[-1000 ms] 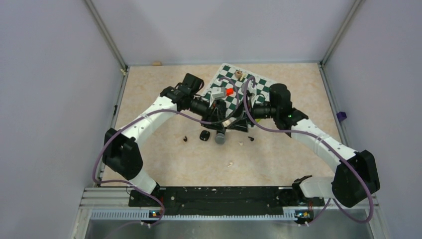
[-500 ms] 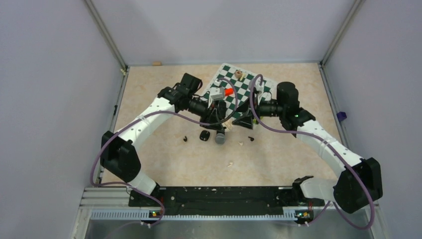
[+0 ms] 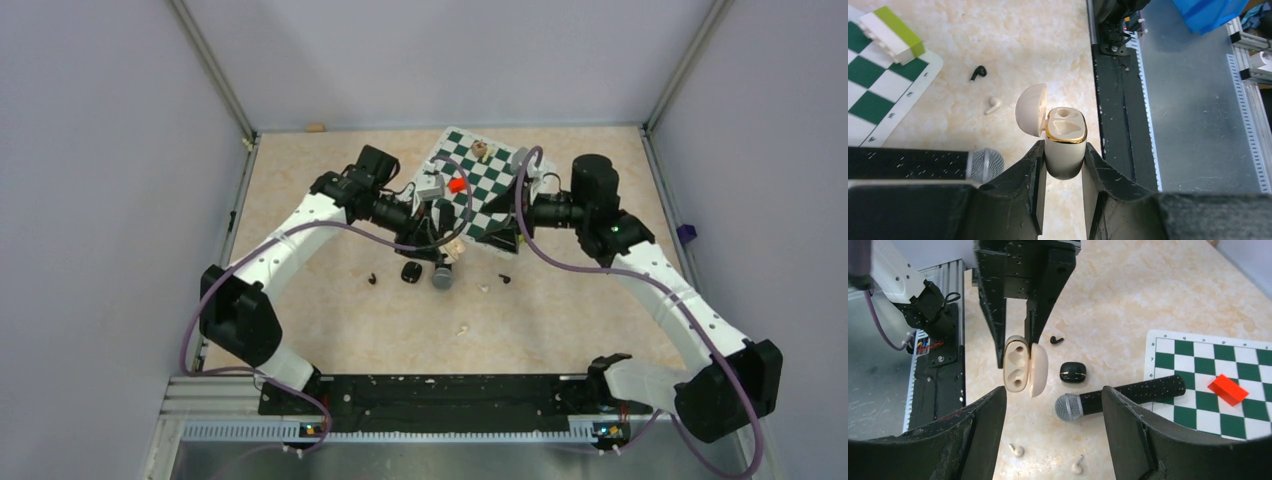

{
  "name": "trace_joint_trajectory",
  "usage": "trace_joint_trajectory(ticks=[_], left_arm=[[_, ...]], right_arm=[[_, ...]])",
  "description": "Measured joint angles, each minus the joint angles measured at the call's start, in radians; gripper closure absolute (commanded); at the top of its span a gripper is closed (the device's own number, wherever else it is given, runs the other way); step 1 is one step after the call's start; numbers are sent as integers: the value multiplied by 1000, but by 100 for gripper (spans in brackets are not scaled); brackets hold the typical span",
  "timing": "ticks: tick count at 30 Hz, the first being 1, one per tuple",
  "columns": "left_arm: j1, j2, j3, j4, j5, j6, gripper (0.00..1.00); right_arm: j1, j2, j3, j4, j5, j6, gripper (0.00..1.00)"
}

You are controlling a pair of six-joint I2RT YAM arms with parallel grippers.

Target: Insert the wireless bluetooth earbuds into the charging case

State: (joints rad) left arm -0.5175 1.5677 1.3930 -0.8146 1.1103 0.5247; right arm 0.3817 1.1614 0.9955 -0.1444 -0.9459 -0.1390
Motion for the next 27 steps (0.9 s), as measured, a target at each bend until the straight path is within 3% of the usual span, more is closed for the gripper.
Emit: trace_joint_trajectory(ticks=[6, 13, 17, 24, 27], left_arm=[[119, -2, 39, -89, -14, 85, 100], [288, -12, 37, -196, 11, 209, 100], [359, -37, 6, -261, 61, 296, 100], [371, -122, -113, -247, 85, 330, 100], [371, -151, -147, -208, 85, 307, 100]], right_arm=[[-5, -18, 35, -113, 40, -98, 30], [-5, 31, -84, -164, 131, -147, 30], [-5, 84, -162, -182, 153, -275, 29], [-3, 37, -385, -30, 203, -566, 31], [13, 24, -439, 22, 212, -681, 39]])
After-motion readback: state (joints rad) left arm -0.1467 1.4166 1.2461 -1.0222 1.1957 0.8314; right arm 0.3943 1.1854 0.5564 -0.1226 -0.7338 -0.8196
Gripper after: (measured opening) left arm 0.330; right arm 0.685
